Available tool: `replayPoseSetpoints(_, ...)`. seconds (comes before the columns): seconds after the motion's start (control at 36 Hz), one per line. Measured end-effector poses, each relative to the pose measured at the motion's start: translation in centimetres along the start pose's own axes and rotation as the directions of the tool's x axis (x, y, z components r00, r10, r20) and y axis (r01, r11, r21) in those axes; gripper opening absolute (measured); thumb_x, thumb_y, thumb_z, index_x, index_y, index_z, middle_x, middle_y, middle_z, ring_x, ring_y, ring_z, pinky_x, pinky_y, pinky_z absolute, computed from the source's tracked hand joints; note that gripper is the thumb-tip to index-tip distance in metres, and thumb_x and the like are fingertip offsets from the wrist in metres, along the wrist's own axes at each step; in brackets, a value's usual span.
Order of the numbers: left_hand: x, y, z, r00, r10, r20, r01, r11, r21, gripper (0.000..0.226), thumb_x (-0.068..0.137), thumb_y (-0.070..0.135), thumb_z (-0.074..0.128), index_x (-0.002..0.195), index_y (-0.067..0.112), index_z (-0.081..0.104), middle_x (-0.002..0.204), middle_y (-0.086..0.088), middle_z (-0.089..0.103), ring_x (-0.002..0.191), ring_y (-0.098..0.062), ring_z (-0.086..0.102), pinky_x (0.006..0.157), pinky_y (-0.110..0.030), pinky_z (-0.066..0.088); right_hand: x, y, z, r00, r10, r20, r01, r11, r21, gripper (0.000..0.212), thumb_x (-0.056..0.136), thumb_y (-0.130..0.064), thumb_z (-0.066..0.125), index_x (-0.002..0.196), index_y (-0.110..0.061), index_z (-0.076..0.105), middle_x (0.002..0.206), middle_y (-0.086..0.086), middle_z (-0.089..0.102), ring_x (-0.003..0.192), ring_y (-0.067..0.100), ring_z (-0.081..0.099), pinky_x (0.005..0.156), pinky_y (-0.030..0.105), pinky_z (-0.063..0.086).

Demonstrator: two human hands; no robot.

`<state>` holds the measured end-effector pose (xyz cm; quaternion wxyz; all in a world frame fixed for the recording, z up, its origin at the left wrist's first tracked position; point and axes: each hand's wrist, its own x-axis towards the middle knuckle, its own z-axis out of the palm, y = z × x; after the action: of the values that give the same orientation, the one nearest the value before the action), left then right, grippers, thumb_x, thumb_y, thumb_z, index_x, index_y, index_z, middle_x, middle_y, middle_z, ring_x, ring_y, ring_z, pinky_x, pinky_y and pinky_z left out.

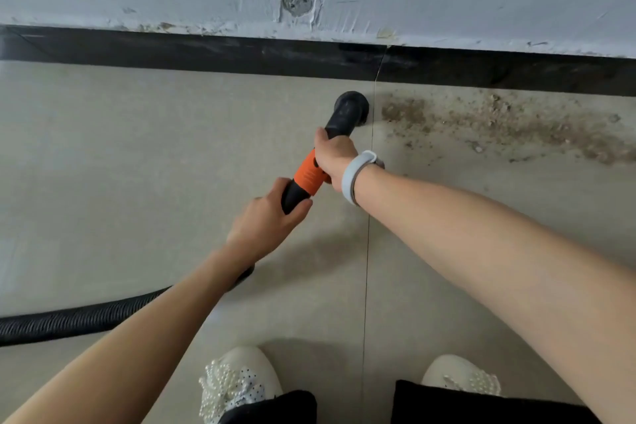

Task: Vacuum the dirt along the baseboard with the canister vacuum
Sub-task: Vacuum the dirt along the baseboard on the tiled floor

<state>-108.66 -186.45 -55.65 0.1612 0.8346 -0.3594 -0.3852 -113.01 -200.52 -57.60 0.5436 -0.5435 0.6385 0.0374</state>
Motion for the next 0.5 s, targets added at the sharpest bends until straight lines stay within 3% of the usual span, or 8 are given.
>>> replayPoseSetpoints(0.06,1.0,0.4,-0.1,1.0,-0.002,0.017,0.002,1.0,-0.021,0.029,0.091,0.046,0.054,0.11,0.024,0.05,0.08,-0.004,0.064,0.068,-0.025,0.066,0.072,-0.045,0.055,0.7,-0.7,-1.0,1.0,-0.004,-0.016,0.005,0.999,0.04,0.049,0.097,-0.053,0.032,0.099,-0.007,0.049,0.116,0.015,0.061,0.105,0.034,0.059,0.098,0.046,0.046)
replayPoseSetpoints(0.19,0.5,-0.9,0.4,0.996,-0.03,0.082,0.023,0.997,0.08,0.031,0.089,0.049,0.058,0.095,0.022,0.045,0.074,-0.002,0.058,0.069,-0.028,0.061,0.069,-0.043,0.052,1.5,-0.4,-1.9,0.997,0.081,-0.005,-0.076,0.951,0.301,0.059,0.095,-0.055,0.039,0.125,-0.005,0.05,0.114,0.014,0.06,0.107,0.032,0.059,0.099,0.047,0.046)
replayPoseSetpoints(0.25,0.3,-1.4,0.6,0.997,-0.029,0.073,0.021,0.993,0.116,0.032,0.09,0.049,0.058,0.095,0.021,0.043,0.071,-0.002,0.056,0.069,-0.03,0.06,0.069,-0.045,0.052,1.0,0.1,-1.3,0.989,0.142,0.041,-0.143,0.845,0.515,0.054,0.091,-0.053,0.05,0.12,-0.007,0.051,0.099,0.011,0.062,0.094,0.028,0.064,0.094,0.047,0.051)
replayPoseSetpoints(0.31,0.1,-1.5,0.3,0.997,-0.03,0.072,0.022,0.993,0.113,0.032,0.09,0.05,0.057,0.096,0.022,0.042,0.072,-0.003,0.059,0.068,-0.029,0.062,0.069,-0.046,0.053,0.1,0.2,-0.8,0.982,0.165,0.087,-0.179,0.705,0.686,0.042,0.092,-0.039,0.057,0.117,-0.007,0.05,0.083,0.007,0.055,0.074,0.022,0.061,0.086,0.041,0.056)
replayPoseSetpoints(0.42,-0.6,-1.0,-1.0,0.999,-0.022,0.037,0.014,0.979,0.203,0.037,0.091,0.054,0.052,0.101,0.019,0.043,0.073,-0.003,0.06,0.069,-0.028,0.061,0.068,-0.044,0.052,-2.1,0.3,0.3,0.97,0.147,0.196,-0.244,0.622,0.744,0.043,0.089,-0.029,0.064,0.122,-0.012,0.041,0.092,0.005,0.048,0.083,0.025,0.061,0.078,0.037,0.059)
replayPoseSetpoints(0.5,-1.1,-0.6,-1.8,1.0,-0.01,0.005,0.008,0.948,0.318,0.037,0.093,0.054,0.048,0.102,0.019,0.042,0.078,-0.001,0.055,0.074,-0.029,0.058,0.065,-0.039,0.044,-3.4,0.7,1.1,0.954,0.157,0.254,-0.292,0.661,0.691,0.042,0.089,-0.023,0.063,0.123,-0.013,0.041,0.103,0.008,0.056,0.085,0.026,0.067,0.057,0.027,0.057)
